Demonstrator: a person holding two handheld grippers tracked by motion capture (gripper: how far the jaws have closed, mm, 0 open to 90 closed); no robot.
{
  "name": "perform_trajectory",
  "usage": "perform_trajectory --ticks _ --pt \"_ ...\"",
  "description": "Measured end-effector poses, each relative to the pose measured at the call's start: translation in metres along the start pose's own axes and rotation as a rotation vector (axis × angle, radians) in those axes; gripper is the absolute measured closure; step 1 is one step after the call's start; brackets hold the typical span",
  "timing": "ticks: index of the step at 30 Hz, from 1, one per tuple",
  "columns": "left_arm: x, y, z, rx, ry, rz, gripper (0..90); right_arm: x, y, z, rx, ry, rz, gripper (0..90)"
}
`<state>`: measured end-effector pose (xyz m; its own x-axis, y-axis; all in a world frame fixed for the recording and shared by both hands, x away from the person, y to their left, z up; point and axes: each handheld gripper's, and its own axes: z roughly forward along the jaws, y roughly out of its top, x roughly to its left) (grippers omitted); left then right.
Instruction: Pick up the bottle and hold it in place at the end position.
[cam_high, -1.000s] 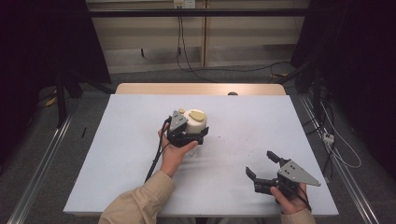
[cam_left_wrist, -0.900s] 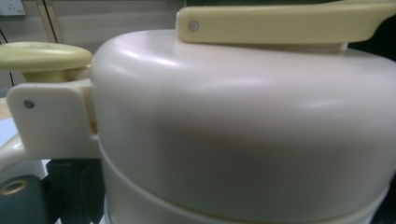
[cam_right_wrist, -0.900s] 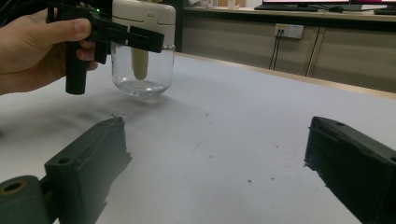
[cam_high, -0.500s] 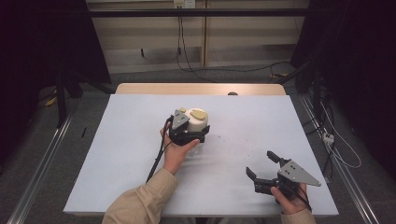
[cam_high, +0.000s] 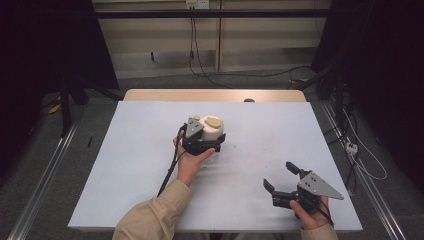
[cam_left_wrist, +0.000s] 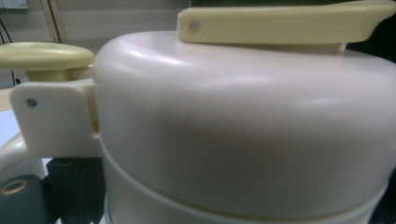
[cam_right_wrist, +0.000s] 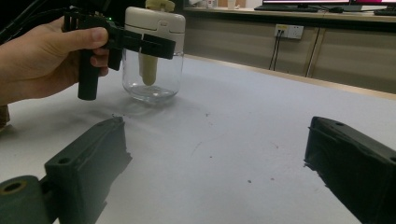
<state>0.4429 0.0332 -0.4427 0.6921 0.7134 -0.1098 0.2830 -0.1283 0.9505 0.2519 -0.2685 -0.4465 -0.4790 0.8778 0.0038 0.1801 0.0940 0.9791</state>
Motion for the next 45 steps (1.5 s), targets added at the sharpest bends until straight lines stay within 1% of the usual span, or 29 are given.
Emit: perform_trajectory --ticks 6,11,16,18,19,21,22,27,29,31,35,37,38,39,40,45 --pt "0.000 -0.001 0.003 -0.004 0.004 0.000 5.8 0.000 0.000 0.000 0.001 0.000 0.000 5.1" --pt "0.000 -0.003 0.005 0.002 0.011 -0.006 5.8 0.000 0.000 0.000 0.001 0.000 0.001 5.1" --pt "0.000 -0.002 0.006 0.002 0.008 0.003 5.8 0.000 0.000 0.000 -0.001 -0.001 0.001 5.1" --pt "-0.002 -0.001 0.007 0.005 0.008 0.000 5.9 0.000 0.000 0.000 -0.002 0.000 0.001 5.1" --pt "-0.003 0.001 0.008 0.006 0.006 0.013 5.9 0.000 0.000 0.000 -0.002 0.000 0.000 5.1" --pt "-0.004 0.001 0.009 0.006 0.004 0.013 5.9 0.000 0.000 0.000 -0.001 0.000 0.001 5.1" --pt "-0.005 0.002 0.010 0.005 0.000 0.021 5.9 0.000 0.000 0.000 -0.001 0.000 0.000 5.1" --pt "-0.006 0.002 0.012 0.006 0.002 0.023 6.0 0.000 0.000 -0.001 -0.003 0.002 0.001 5.1" --pt "-0.006 0.001 0.013 0.007 0.002 0.017 6.0 0.000 0.000 -0.001 -0.003 0.002 0.001 5.1" --pt "-0.005 0.000 0.014 0.010 0.006 0.022 6.1 0.000 0.000 -0.001 -0.003 0.003 0.001 5.1" --pt "-0.005 -0.001 0.016 0.011 0.005 0.014 6.1 0.000 0.000 0.000 -0.002 0.003 0.001 5.1" --pt "-0.005 -0.002 0.016 0.014 0.006 0.019 6.1 0.000 0.000 0.000 -0.002 0.006 0.001 5.1" --pt "-0.006 -0.002 0.017 0.012 0.007 0.012 6.1 0.000 0.000 0.000 -0.002 0.006 0.001 5.1" --pt "-0.006 -0.003 0.017 0.016 0.007 0.018 6.1 0.000 0.000 0.000 -0.002 0.005 0.002 5.1" --pt "-0.007 -0.003 0.018 0.016 0.007 0.012 6.1 0.000 0.000 0.000 -0.002 0.005 0.002 5.1" --pt "-0.007 -0.003 0.019 0.014 0.005 0.018 6.2 0.000 0.000 0.001 -0.004 0.004 0.004 5.1"
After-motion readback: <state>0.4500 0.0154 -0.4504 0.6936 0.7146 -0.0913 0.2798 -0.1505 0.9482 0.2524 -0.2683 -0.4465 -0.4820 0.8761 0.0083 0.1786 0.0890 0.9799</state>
